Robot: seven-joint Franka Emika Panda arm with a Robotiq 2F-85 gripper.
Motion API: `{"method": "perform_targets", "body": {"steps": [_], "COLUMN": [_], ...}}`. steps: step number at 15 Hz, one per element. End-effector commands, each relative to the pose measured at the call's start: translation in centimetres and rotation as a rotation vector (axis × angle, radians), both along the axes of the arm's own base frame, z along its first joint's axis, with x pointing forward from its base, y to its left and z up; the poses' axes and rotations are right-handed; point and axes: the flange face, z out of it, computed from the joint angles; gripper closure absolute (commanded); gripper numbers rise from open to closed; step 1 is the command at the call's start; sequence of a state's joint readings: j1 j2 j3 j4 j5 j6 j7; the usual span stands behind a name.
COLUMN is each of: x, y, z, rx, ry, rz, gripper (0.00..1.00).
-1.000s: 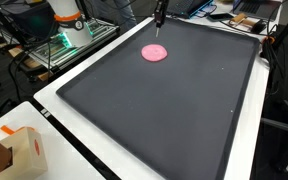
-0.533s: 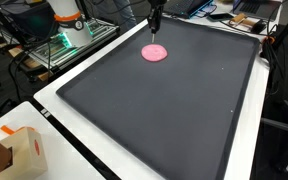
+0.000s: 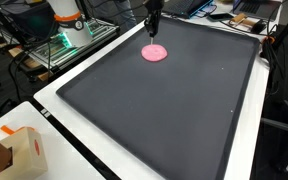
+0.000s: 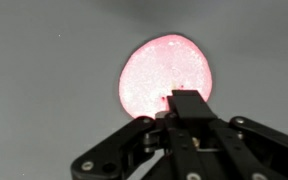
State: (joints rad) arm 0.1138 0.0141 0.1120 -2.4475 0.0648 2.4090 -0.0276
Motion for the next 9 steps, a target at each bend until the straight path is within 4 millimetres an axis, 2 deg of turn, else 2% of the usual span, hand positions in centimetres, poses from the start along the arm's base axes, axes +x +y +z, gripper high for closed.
{"method": "perform_targets", "body": {"steps": [1,9], "x": [-0.5,-0.7], "y": [-0.6,-0.9], "z": [-0.8,-2.1], "rx": [0.030,0.027], "ry": [-0.013,-0.001], "rz": [-0.004,-0.004], "gripper": [0.97,0.97]}}
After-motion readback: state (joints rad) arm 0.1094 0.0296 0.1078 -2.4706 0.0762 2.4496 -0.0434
